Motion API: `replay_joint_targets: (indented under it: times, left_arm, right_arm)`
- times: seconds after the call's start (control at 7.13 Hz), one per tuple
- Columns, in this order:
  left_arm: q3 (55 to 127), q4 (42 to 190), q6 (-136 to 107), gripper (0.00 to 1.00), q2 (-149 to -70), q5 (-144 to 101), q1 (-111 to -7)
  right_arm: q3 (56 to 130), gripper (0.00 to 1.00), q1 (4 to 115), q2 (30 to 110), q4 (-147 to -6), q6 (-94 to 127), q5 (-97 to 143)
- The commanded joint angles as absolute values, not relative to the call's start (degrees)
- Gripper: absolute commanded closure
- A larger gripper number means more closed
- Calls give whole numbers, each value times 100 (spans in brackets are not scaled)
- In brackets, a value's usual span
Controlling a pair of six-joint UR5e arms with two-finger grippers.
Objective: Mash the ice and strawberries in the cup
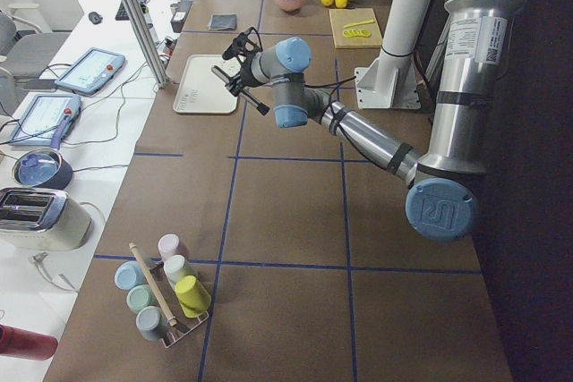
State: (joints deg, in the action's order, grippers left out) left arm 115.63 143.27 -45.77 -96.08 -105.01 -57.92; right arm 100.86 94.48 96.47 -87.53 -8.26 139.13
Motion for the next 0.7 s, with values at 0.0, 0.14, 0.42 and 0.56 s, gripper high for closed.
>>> replay_joint_targets:
  times: [0.0,0.14,0.42,0.56]
  left_arm:
    - [11725,15241,-4650,100,-9860,-8640,-4603]
    - [11768,15510,-4597,100,-10035,-7639,-4083]
    - [11586,15906,-3838,100,-10552,-5696,-2418]
    - [11184,16282,-3371,100,-10886,-5069,-2025]
  right_arm:
    - [10081,1,9448,9642,-8754,-826,13783]
    - [10081,1,9448,9642,-8754,-826,13729]
    - [10081,1,9448,9650,-8745,-826,13667]
    - [10081,1,9448,9624,-8754,-826,13658]
